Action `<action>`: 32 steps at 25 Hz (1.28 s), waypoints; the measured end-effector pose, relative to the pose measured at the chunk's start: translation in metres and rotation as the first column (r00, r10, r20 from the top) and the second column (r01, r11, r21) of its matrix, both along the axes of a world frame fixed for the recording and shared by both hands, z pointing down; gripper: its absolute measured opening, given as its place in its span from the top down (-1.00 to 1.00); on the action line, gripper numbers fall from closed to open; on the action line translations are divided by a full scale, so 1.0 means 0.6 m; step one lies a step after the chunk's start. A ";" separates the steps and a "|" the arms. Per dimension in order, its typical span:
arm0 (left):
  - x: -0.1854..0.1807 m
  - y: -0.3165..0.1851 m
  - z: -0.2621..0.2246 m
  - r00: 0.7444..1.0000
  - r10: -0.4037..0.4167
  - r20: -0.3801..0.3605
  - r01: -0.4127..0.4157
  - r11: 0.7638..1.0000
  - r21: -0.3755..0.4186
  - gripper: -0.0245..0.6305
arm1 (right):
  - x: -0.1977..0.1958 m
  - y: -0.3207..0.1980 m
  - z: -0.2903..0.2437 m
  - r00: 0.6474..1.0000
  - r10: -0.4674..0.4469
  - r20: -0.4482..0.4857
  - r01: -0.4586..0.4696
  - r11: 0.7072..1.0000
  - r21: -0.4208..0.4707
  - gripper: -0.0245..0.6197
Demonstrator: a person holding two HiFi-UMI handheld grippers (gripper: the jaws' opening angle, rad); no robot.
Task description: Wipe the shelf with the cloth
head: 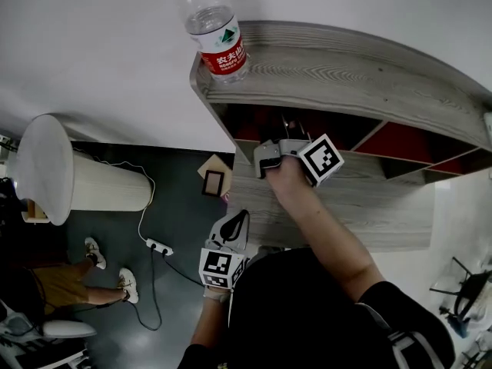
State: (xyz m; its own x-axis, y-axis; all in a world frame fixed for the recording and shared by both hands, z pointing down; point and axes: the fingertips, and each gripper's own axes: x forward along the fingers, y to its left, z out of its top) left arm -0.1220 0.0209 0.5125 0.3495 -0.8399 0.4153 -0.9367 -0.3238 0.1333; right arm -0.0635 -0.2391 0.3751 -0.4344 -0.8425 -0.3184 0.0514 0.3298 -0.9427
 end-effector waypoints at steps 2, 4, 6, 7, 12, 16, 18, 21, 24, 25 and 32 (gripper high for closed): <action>-0.007 0.007 0.001 1.000 -0.014 -0.002 0.014 1.000 -0.003 0.90 | -0.032 0.014 -0.007 0.998 -0.058 0.002 0.058 0.998 0.019 0.52; -0.014 0.013 0.002 1.000 -0.027 -0.005 0.027 1.000 -0.005 0.90 | -0.061 0.027 -0.016 0.993 -0.114 -0.003 0.114 0.993 0.041 0.52; -0.020 0.016 0.003 0.999 -0.034 -0.006 0.034 0.999 -0.007 0.90 | -0.086 0.039 -0.029 0.986 -0.166 -0.012 0.167 0.983 0.071 0.52; -0.024 0.018 0.004 0.999 -0.038 -0.006 0.038 0.999 -0.007 0.90 | -0.098 0.046 -0.036 0.982 -0.190 -0.020 0.191 0.978 0.086 0.52; -0.033 0.020 0.008 0.999 -0.048 -0.009 0.048 0.999 -0.010 0.90 | -0.144 0.078 -0.060 0.954 -0.295 -0.048 0.299 0.946 0.129 0.52; -0.030 0.013 0.006 0.999 -0.043 -0.014 0.043 0.999 -0.006 0.90 | -0.169 0.102 -0.073 0.930 -0.363 -0.048 0.366 0.921 0.129 0.52; -0.029 0.011 0.006 0.999 -0.040 -0.016 0.040 0.999 -0.005 0.90 | -0.171 0.109 -0.079 0.925 -0.379 -0.040 0.380 0.916 0.127 0.52; -0.026 0.007 0.008 0.999 -0.032 -0.016 0.032 0.999 -0.005 0.90 | -0.171 0.116 -0.098 0.916 -0.401 -0.026 0.401 0.905 0.142 0.52; -0.024 0.003 0.008 1.000 -0.026 -0.018 0.026 1.000 -0.004 0.90 | -0.173 0.115 -0.105 0.914 -0.405 -0.035 0.405 0.902 0.148 0.53; -0.023 0.001 0.008 1.000 -0.025 -0.019 0.025 1.000 -0.004 0.90 | -0.173 0.112 -0.104 0.914 -0.404 -0.037 0.405 0.902 0.151 0.53; -0.026 -0.001 0.010 1.000 -0.022 -0.017 0.022 1.000 -0.012 0.90 | -0.175 0.076 -0.094 0.924 -0.379 -0.043 0.381 0.915 0.134 0.52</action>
